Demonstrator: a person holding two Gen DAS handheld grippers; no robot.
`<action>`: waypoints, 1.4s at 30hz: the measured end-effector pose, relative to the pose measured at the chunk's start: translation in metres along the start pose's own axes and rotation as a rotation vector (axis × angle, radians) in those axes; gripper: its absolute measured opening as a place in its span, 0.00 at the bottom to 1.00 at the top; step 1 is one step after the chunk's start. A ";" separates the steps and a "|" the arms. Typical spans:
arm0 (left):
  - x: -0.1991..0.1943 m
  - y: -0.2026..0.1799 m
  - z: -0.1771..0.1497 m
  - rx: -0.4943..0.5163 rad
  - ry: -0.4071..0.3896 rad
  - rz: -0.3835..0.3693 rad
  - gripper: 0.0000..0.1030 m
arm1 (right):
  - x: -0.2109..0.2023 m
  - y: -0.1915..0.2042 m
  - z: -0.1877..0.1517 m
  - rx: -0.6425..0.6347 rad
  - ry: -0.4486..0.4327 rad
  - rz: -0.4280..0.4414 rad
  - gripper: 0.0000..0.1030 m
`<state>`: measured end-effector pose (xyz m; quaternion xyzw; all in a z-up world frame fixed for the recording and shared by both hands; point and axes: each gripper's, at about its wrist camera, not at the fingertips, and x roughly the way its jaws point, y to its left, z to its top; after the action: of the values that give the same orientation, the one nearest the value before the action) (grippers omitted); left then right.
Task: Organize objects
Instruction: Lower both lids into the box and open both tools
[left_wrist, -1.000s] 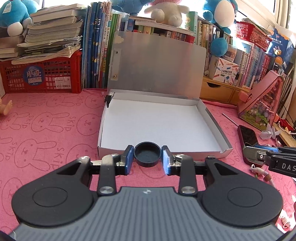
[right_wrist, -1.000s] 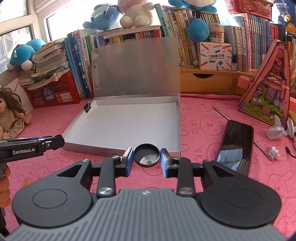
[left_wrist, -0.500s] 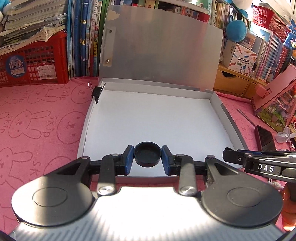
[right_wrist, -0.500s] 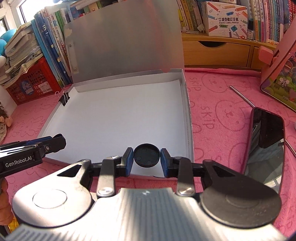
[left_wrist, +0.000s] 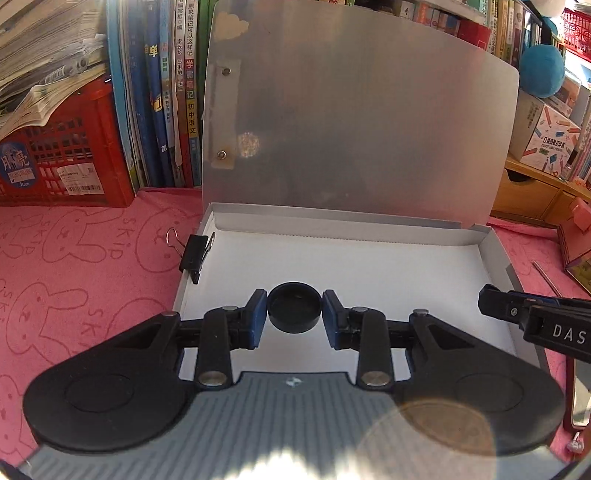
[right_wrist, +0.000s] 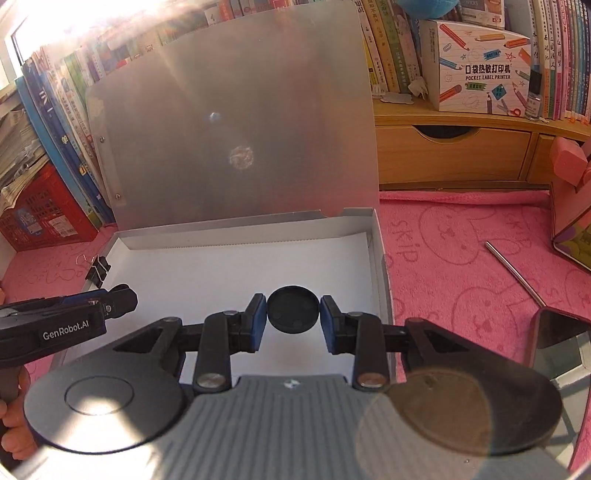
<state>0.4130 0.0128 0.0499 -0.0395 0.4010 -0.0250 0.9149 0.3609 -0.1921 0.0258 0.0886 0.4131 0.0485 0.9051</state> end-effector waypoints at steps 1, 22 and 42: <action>0.007 0.001 0.001 -0.002 0.005 0.002 0.37 | 0.006 -0.002 0.003 0.008 0.006 -0.002 0.35; 0.037 -0.003 0.003 0.113 -0.012 0.039 0.56 | 0.038 0.003 -0.005 -0.026 -0.004 -0.002 0.66; -0.126 0.008 -0.032 0.188 -0.199 -0.033 0.76 | -0.117 0.026 -0.037 -0.218 -0.204 0.060 0.85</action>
<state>0.3049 0.0290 0.1198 0.0373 0.3032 -0.0734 0.9494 0.2560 -0.1805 0.0936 0.0064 0.3084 0.1108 0.9448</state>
